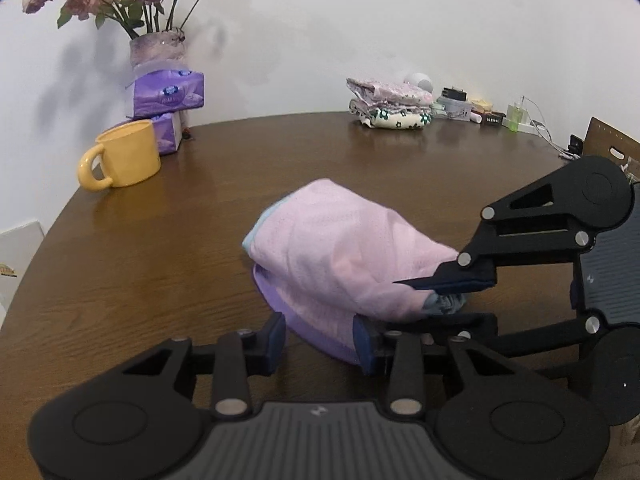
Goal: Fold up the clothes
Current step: 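Lift the towel edge with the right gripper and fold it over the towel, then lower the folded end onto the towel and open the right gripper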
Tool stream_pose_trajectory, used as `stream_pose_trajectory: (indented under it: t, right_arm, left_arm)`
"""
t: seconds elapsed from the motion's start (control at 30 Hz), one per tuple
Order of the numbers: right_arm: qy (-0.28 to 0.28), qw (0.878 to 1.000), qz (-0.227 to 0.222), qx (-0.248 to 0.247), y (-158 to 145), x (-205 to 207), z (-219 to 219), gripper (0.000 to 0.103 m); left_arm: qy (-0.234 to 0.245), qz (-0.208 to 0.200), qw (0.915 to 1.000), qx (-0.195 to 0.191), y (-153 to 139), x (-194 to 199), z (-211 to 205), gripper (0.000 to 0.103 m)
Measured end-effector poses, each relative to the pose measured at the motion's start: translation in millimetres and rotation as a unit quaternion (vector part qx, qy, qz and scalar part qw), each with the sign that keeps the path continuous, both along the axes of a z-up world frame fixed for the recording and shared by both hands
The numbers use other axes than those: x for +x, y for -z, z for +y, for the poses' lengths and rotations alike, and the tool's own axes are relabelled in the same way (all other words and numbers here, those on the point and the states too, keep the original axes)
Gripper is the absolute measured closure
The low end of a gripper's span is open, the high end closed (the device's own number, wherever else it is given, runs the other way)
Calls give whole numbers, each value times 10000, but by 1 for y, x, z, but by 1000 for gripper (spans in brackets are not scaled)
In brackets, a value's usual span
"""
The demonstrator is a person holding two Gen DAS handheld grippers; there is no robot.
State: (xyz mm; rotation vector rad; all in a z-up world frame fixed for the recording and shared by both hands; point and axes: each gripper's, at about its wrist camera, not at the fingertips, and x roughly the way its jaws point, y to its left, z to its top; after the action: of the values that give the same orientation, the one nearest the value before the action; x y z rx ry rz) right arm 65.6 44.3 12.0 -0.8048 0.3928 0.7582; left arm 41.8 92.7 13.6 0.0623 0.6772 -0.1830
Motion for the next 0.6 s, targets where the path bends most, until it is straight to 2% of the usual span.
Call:
stream_pose_trajectory:
  t: [0.13, 0.27, 0.37, 0.5, 0.6]
  right_arm:
    - [-124, 9999, 59, -93, 5, -1, 5, 87]
    - [-160, 9996, 244, -5, 0, 0, 1, 77]
    - [-43, 9956, 780, 521, -20, 4, -19, 60]
    - [424, 9810, 1311, 1367, -41, 17, -55, 57]
    - [1004, 9616, 1558, 2024, -43, 34, -82, 57]
  left_arm:
    - [-43, 26, 10000, -4, 3, -2, 3, 67]
    - [-278, -151, 9995, 46, -5, -8, 10, 67]
    - [-444, -434, 9981, -1, -18, -13, 14, 67]
    - [-350, -709, 9968, -113, -29, -8, 7, 67]
    - [-316, -699, 9970, -128, -26, 6, -2, 67]
